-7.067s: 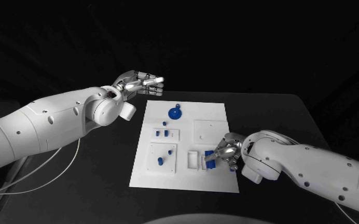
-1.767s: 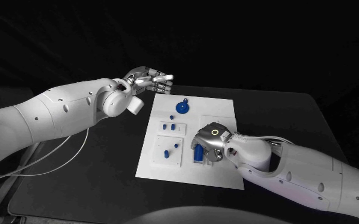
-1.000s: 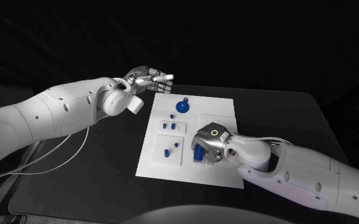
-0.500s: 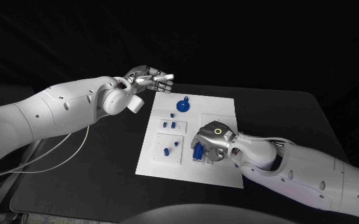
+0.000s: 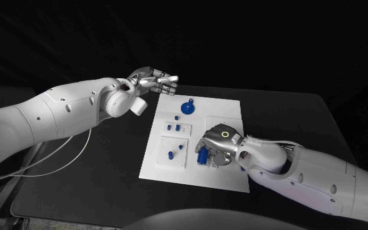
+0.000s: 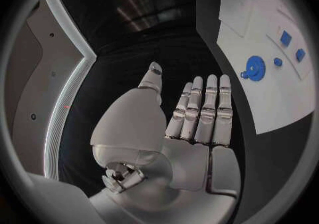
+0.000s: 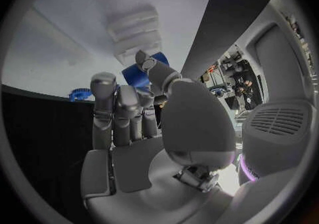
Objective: Assemble the parts on the task board
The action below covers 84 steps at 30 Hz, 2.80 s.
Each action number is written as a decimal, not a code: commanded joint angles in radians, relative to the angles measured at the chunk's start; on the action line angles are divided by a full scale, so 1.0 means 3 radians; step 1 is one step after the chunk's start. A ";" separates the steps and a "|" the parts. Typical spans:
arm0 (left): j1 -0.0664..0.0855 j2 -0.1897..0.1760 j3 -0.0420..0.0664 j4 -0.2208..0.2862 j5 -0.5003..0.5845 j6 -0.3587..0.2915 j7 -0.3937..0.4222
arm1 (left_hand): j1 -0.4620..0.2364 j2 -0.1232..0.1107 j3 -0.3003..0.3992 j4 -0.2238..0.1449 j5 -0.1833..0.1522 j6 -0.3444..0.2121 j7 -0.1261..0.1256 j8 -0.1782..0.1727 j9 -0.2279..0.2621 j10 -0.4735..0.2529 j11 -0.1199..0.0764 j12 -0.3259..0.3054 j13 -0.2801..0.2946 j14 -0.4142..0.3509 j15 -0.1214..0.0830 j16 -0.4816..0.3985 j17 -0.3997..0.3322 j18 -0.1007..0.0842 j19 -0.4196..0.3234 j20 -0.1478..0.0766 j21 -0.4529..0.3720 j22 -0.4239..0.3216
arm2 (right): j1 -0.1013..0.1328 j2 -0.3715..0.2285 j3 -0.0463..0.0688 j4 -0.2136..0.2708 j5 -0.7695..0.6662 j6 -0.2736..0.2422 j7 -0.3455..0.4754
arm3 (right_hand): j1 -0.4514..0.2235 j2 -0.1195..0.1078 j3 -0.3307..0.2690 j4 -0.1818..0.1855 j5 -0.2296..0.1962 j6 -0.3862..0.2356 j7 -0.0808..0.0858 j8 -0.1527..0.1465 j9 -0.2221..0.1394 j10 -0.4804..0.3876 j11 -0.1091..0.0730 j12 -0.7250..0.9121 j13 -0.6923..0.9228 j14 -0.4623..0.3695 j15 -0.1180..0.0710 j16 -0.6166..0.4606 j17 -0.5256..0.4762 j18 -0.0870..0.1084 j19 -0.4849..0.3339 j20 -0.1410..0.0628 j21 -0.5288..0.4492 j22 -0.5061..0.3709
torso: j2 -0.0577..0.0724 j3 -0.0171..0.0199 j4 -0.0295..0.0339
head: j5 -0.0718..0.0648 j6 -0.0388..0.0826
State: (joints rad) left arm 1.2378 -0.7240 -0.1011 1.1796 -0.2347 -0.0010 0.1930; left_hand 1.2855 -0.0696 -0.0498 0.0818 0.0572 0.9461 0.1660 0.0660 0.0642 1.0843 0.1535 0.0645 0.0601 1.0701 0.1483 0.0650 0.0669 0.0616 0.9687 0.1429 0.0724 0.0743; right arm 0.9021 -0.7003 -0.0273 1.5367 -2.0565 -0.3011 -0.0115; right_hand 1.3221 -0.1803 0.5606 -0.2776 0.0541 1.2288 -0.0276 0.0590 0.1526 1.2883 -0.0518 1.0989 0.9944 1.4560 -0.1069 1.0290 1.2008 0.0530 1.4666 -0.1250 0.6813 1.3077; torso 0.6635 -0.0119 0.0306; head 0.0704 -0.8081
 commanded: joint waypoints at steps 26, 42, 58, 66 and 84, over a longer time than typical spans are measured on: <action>0.0001 0.0024 -0.0001 -0.0011 -0.0021 0.0072 0.0008 | -0.0006 -0.0018 -0.0001 0.0032 -0.0016 -0.0040 0.0003 -0.0004 -0.0005 -0.0029 -0.0005 -0.0011 0.0004 0.0013 0.0006 -0.0010 0.0003 -0.0023 0.0015 -0.0018 0.0005 -0.0004 | -0.0002 0.0061 0.0000 -0.0139 0.0021 0.0167 0.0177 | -0.0008 0.0049 -0.0038 0.0000 -0.0008 0.0142 0.0159 0.0013 -0.0009 -0.0017 0.0030 0.0020 -0.0006 -0.0015 0.0043 -0.0024 -0.0013 -0.0004 0.0040 0.0031 -0.0010 0.0252 | 0.0000 -0.0004 0.0004 | -0.0010 -0.0015; 0.0001 0.0026 -0.0002 -0.0016 -0.0027 0.0097 -0.0006 | -0.0012 -0.0007 -0.0006 0.0030 -0.0016 -0.0042 -0.0002 -0.0005 -0.0005 -0.0037 -0.0004 -0.0011 0.0004 0.0009 0.0007 -0.0010 0.0003 -0.0022 0.0013 -0.0017 0.0004 -0.0004 | -0.0002 0.0098 -0.0002 -0.0168 0.0005 0.0154 0.0136 | 0.0025 0.0003 -0.0034 -0.0006 -0.0011 -0.0305 0.0098 0.0009 -0.0149 -0.0024 -0.0007 0.0151 0.0220 -0.0073 0.0024 -0.0090 -0.0052 0.0005 -0.0019 0.0019 -0.0209 0.0209 | -0.0003 -0.0006 0.0002 | -0.0009 -0.0018; 0.0001 0.0023 -0.0009 -0.0019 -0.0031 0.0111 -0.0026 | -0.0012 -0.0012 -0.0005 0.0034 -0.0016 -0.0043 -0.0001 -0.0004 -0.0005 -0.0037 -0.0004 -0.0011 0.0004 0.0008 0.0007 -0.0010 0.0003 -0.0022 0.0013 -0.0017 0.0004 -0.0004 | -0.0002 0.0074 -0.0004 -0.0183 0.0008 0.0225 0.0068 | 0.0045 -0.0007 -0.0056 -0.0013 -0.0006 -0.0330 0.0088 0.0027 -0.0227 0.0013 -0.0010 0.0062 0.0486 -0.0103 0.0016 -0.0110 -0.0075 0.0008 -0.0026 0.0010 -0.0315 0.0199 | -0.0002 -0.0001 -0.0001 | -0.0013 -0.0016; 0.0001 0.0022 -0.0010 -0.0021 -0.0043 0.0110 -0.0034 | -0.0007 -0.0021 0.0003 0.0049 -0.0016 -0.0047 0.0005 -0.0004 -0.0005 -0.0039 -0.0003 -0.0011 0.0004 0.0007 0.0008 -0.0010 0.0003 -0.0021 0.0013 -0.0017 0.0004 -0.0004 | -0.0002 0.0059 -0.0004 -0.0163 0.0023 0.0221 0.0077 | 0.0036 -0.0007 -0.0036 -0.0013 -0.0007 -0.0289 0.0096 0.0013 -0.0203 0.0017 -0.0006 0.0044 0.0492 -0.0103 0.0019 -0.0110 -0.0075 0.0010 -0.0024 0.0012 -0.0309 0.0201 | -0.0004 -0.0003 -0.0001 | -0.0014 -0.0017; 0.0001 0.0015 -0.0012 -0.0025 -0.0052 0.0109 -0.0045 | 0.0001 -0.0020 0.0005 0.0050 -0.0016 -0.0044 0.0004 -0.0004 -0.0005 -0.0041 -0.0003 -0.0011 0.0004 0.0008 0.0008 -0.0010 0.0003 -0.0020 0.0014 -0.0016 0.0004 -0.0004 | -0.0002 0.0043 -0.0004 -0.0139 0.0068 0.0203 0.0065 | 0.0077 -0.0057 -0.0081 0.0018 0.0000 -0.0875 -0.0042 0.0010 -0.0302 0.0040 -0.0049 0.0021 0.0528 -0.0102 -0.0003 -0.0116 -0.0082 0.0015 -0.0018 -0.0001 -0.0322 0.0196 | -0.0004 -0.0005 0.0002 | -0.0014 -0.0009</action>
State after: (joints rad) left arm 1.2376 -0.7201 -0.1050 1.1713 -0.2460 0.0174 0.1762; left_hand 1.2854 -0.0696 -0.0461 0.0907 0.0572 0.9341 0.1677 0.0660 0.0633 1.0773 0.1536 0.0645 0.0601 1.0701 0.1483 0.0649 0.0669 0.0616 0.9687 0.1429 0.0724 0.0743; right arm 0.9022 -0.6868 -0.0283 1.4926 -2.0387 -0.2489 0.0137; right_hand 1.3440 -0.1913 0.5382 -0.2743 0.0543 0.9786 -0.0356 0.0639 0.0627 1.2994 -0.0627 1.1093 1.1517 1.4289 -0.1055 0.9980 1.1767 0.0530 1.4632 -0.1214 0.5884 1.3074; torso 0.6626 -0.0135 0.0308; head 0.0652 -0.8113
